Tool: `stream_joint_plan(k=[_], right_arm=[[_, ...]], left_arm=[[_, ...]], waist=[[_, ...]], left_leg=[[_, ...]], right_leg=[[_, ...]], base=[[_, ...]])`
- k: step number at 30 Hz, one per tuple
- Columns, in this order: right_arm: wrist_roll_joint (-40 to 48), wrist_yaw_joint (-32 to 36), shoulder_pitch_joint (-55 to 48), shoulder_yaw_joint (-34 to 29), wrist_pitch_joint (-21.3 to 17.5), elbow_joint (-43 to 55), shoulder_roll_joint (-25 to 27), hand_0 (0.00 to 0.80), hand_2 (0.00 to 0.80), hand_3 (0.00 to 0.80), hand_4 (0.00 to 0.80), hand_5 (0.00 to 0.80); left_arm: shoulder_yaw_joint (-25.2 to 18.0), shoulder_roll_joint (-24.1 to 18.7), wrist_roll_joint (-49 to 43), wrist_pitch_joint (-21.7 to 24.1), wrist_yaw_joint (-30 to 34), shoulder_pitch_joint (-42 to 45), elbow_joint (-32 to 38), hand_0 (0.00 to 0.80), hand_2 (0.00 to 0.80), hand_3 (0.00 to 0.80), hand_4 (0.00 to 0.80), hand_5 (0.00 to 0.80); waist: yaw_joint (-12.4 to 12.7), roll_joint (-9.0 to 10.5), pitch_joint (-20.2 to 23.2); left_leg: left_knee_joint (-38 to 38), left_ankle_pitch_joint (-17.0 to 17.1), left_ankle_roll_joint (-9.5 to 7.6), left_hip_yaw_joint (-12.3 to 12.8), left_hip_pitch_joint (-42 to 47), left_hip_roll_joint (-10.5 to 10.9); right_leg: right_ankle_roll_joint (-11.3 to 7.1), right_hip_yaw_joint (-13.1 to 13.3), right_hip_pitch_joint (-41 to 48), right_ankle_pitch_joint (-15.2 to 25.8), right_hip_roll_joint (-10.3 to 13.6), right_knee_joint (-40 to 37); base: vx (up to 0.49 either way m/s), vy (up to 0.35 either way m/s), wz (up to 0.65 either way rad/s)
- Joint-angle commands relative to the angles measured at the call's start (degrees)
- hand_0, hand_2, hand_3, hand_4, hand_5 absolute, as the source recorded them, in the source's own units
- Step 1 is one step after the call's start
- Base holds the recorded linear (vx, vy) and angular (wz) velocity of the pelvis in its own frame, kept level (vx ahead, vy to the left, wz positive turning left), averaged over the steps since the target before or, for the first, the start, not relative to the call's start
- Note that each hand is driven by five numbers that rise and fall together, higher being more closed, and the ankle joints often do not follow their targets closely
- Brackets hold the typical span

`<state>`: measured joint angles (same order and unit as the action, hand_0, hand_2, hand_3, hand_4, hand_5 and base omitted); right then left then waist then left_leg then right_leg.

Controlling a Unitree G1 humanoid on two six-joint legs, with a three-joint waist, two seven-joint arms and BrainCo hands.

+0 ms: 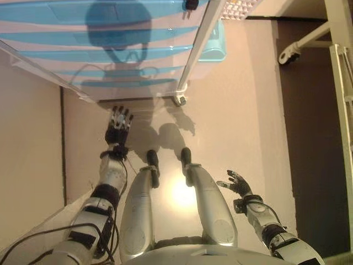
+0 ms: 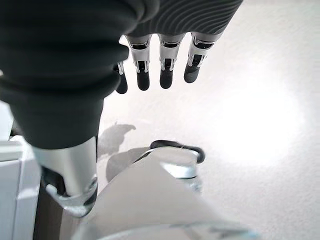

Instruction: Open the drawer and pick up the medicine

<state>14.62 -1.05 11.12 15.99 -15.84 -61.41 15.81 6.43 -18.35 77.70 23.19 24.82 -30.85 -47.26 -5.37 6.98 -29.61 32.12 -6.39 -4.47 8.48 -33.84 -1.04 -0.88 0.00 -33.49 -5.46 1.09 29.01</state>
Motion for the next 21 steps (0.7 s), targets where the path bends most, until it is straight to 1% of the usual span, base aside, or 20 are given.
stream_joint_plan(k=[1, 6, 9, 10, 11, 12, 14, 18, 20, 21], right_arm=[[2.6, -0.6, -5.0, 3.1, -0.6, 3.0, 1.9, 0.0, 0.0, 0.0, 0.0, 0.0], [3.3, 0.0, -5.8, 5.0, -1.8, 3.1, 1.8, 0.0, 0.0, 0.0, 0.0, 0.0], [3.7, 0.2, -6.3, 6.4, -2.9, 3.2, 1.8, 0.0, 0.0, 0.0, 0.0, 0.0], [3.7, 0.2, -6.5, 7.0, -3.3, 3.3, 1.8, 0.0, 0.0, 0.0, 0.0, 0.0], [3.8, 0.2, -6.6, 7.3, -3.4, 3.4, 1.8, 0.0, 0.0, 0.0, 0.0, 0.0], [3.9, 0.2, -6.6, 7.7, -3.5, 3.6, 1.9, 0.0, 0.0, 0.0, 0.0, 0.0], [3.8, 0.2, -6.9, 8.5, -4.0, 3.4, 2.0, 0.0, 0.0, 0.0, 0.0, 0.0], [3.7, 0.1, -7.2, 9.7, -4.1, 3.5, 2.5, 0.0, 0.0, 0.0, 0.0, 0.0], [3.5, 0.3, -7.2, 10.3, -4.3, 3.3, 2.7, 0.0, 0.0, 0.0, 0.0, 0.0], [3.5, 0.3, -7.2, 10.4, -4.3, 3.2, 2.7, 0.0, 0.0, 0.0, 0.0, 0.0]], left_arm=[[-2.5, -2.4, 6.4, -0.9, 4.0, -2.2, 4.9, 0.0, 0.0, 0.0, 0.0, 0.0], [-3.9, -5.6, 15.0, -2.7, 4.9, -11.6, 6.6, 0.0, 0.0, 0.0, 0.0, 0.0], [-4.6, -7.8, 20.6, -3.7, 6.2, -17.5, 6.2, 0.0, 0.0, 0.0, 0.0, 0.0], [-4.7, -8.5, 22.3, -3.3, 6.7, -19.8, 6.1, 0.0, 0.0, 0.0, 0.0, 0.0], [-4.6, -9.0, 23.6, -3.4, 7.0, -21.0, 6.2, 0.0, 0.0, 0.0, 0.0, 0.0], [-4.5, -9.6, 24.9, -3.4, 7.3, -22.9, 6.2, 0.0, 0.0, 0.0, 0.0, 0.0], [-4.1, -10.9, 26.9, -3.1, 7.9, -26.3, 6.2, 0.0, 0.0, 0.0, 0.0, 0.0], [-2.6, -13.0, 29.4, -2.8, 12.2, -31.5, 7.6, 0.0, 0.0, 0.0, 0.0, 0.0], [-1.4, -13.8, 29.1, -3.2, 17.1, -33.7, 10.3, 0.0, 0.0, 0.0, 0.0, 0.0], [-1.1, -13.9, 28.8, -3.1, 18.0, -33.9, 11.1, 0.0, 0.0, 0.0, 0.0, 0.0]], waist=[[-0.7, 0.01, 2.6], [-2.1, 1.21, 2.0], [-3.0, 1.87, 1.8], [-3.4, 2.16, 1.8], [-3.4, 2.05, 2.1], [-3.8, 2.55, 1.7], [-4.2, 2.8, 1.7], [-4.8, 3.27, 1.6], [-4.9, 3.48, 1.6], [-4.9, 3.52, 1.5]], left_leg=[[-2.5, -2.1, -0.98, 0.4, 0.6, 1.9], [-0.8, -3.3, -1.06, 0.6, -0.5, 1.4], [-0.1, -4.0, -0.93, 0.6, -0.7, 1.1], [0.1, -4.2, -0.88, 0.6, -0.7, 1.0], [0.2, -5.8, -0.63, -0.1, -0.1, 1.0], [0.2, -4.3, -0.84, 0.5, -0.7, 0.9], [0.4, -4.7, -0.81, 0.5, -0.6, 0.8], [0.2, -4.9, -0.71, 0.7, -0.1, 0.5], [-0.4, -4.6, -0.55, 0.9, 0.2, 0.3], [-0.6, -4.6, -0.54, 0.9, 0.3, 0.3]], right_leg=[[0.48, -1.3, -1.4, 4.6, -2.0, -1.1], [0.64, -0.5, -2.2, 4.8, -2.5, -1.2], [0.78, 0.0, -2.2, 4.6, -2.7, -1.3], [0.87, 0.2, -2.2, 4.6, -2.8, -1.5], [0.63, 0.5, -1.7, 3.2, -3.1, -1.1], [1.02, 0.5, -2.2, 4.7, -3.0, -1.7], [1.11, 0.8, -2.1, 4.6, -3.2, -1.7], [1.28, 1.1, -1.7, 4.6, -3.5, -2.1], [1.35, 1.2, -1.3, 4.8, -3.6, -2.8], [1.36, 1.3, -1.1, 4.8, -3.6, -2.9]], base=[[0.015, -0.033, -0.03], [0.023, -0.038, -0.04], [0.049, -0.036, -0.1], [0.144, -0.013, -0.1], [0.041, -0.033, -0.05], [0.037, -0.024, -0.04], [-0.004, -0.033, -0.04], [0.031, -0.021, -0.07], [0.008, -0.015, -0.02], [0.006, -0.033, -0.02]])
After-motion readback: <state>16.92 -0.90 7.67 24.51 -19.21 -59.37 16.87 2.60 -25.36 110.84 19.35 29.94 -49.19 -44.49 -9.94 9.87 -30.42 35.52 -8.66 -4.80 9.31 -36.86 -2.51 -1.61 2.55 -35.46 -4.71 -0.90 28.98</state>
